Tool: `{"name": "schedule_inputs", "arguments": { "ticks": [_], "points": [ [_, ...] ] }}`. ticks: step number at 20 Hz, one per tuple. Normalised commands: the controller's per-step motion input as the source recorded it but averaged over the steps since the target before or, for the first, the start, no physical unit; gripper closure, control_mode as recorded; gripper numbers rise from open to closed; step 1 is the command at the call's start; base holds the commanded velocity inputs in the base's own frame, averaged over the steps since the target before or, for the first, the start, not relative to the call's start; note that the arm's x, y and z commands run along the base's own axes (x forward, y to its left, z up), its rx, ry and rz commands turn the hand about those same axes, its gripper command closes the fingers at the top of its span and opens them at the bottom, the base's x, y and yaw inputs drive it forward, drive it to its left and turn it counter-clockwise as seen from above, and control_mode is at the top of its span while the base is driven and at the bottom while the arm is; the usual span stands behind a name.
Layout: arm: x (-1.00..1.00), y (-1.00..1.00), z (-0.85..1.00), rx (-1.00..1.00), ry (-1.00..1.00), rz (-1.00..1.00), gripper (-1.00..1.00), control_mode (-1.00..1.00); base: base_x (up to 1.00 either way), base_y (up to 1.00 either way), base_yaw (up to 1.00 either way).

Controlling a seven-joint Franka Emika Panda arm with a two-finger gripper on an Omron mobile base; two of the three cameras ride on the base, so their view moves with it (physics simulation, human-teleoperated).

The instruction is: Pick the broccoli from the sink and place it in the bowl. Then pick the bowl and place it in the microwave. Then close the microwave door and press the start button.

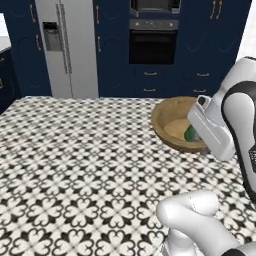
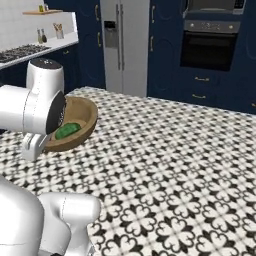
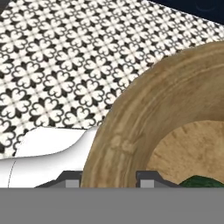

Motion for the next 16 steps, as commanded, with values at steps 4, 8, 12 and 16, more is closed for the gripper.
{"name": "schedule_inputs", "arguments": {
  "ticks": [4, 8, 12, 16],
  "points": [
    [0.00, 0.00, 0.00, 0.00, 0.00, 0.00, 1.00, 1.00, 0.88, -1.00, 0.17],
    [0.00, 0.00, 0.00, 0.00, 0.00, 0.00, 1.00, 1.00, 1.00, -1.00, 0.15],
    [0.00, 0.00, 0.00, 0.00, 0.00, 0.00, 1.00, 1.00, 1.00, -1.00, 0.19],
    [0.00, 0.00, 0.00, 0.00, 0.00, 0.00, 1.00, 1.00, 1.00, -0.88, 0.25]
  ]
}}
